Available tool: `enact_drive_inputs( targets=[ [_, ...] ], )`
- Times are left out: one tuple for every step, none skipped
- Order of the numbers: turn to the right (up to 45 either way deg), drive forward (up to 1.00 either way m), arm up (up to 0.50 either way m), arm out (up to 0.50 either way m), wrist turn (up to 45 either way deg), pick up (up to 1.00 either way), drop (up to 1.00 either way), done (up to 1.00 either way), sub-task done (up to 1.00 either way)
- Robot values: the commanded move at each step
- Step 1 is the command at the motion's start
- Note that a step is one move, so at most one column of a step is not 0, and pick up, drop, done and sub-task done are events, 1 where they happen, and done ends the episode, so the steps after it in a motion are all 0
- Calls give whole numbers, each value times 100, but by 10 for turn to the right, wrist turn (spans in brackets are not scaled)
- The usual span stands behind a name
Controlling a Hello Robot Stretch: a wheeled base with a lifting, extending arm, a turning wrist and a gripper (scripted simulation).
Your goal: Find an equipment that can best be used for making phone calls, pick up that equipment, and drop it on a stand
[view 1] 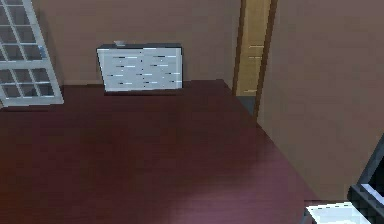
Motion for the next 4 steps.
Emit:
enact_drive_inputs(
  targets=[
    [0, 0, 4, 0, 0, 0, 0, 0, 0],
    [0, 0, 0, 0, -450, 0, 0, 0, 0],
    [0, 0, 0, 0, -120, 0, 0, 0, 0],
    [0, 0, 0, -40, 0, 0, 0, 0, 0]
  ],
)
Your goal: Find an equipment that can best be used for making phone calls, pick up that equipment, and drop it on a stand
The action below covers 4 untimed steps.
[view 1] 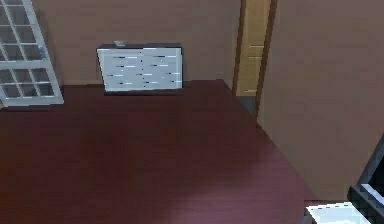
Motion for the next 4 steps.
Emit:
enact_drive_inputs(
  targets=[
    [-210, 0, 0, 0, 0, 0, 0, 0, 0],
    [-30, 0, 0, 0, 0, 0, 0, 0, 0],
    [450, 0, 0, 0, 0, 0, 0, 0, 0],
    [30, 0, 0, 0, 0, 0, 0, 0, 0]
  ],
)
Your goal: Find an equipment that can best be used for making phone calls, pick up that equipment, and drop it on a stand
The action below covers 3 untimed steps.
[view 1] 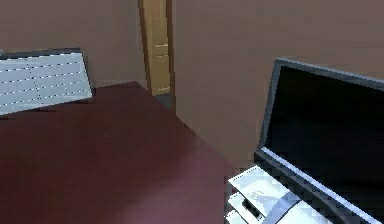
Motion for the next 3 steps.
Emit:
enact_drive_inputs(
  targets=[
    [0, 45, 0, 0, 0, 0, 0, 0, 0],
    [-30, 0, 0, 0, 0, 0, 0, 0, 0],
    [150, 0, 0, 0, 0, 0, 0, 0, 0]
  ],
)
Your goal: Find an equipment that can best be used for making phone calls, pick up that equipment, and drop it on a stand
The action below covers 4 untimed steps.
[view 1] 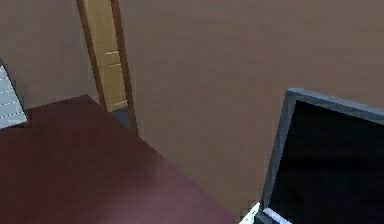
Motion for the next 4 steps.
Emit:
enact_drive_inputs(
  targets=[
    [0, 5, 0, 0, 0, 0, 0, 0, 0],
    [-60, 0, 0, 0, 0, 0, 0, 0, 0],
    [-30, 0, 0, 0, 0, 0, 0, 0, 0],
    [-330, 0, 0, 0, 0, 0, 0, 0, 0]
  ],
)
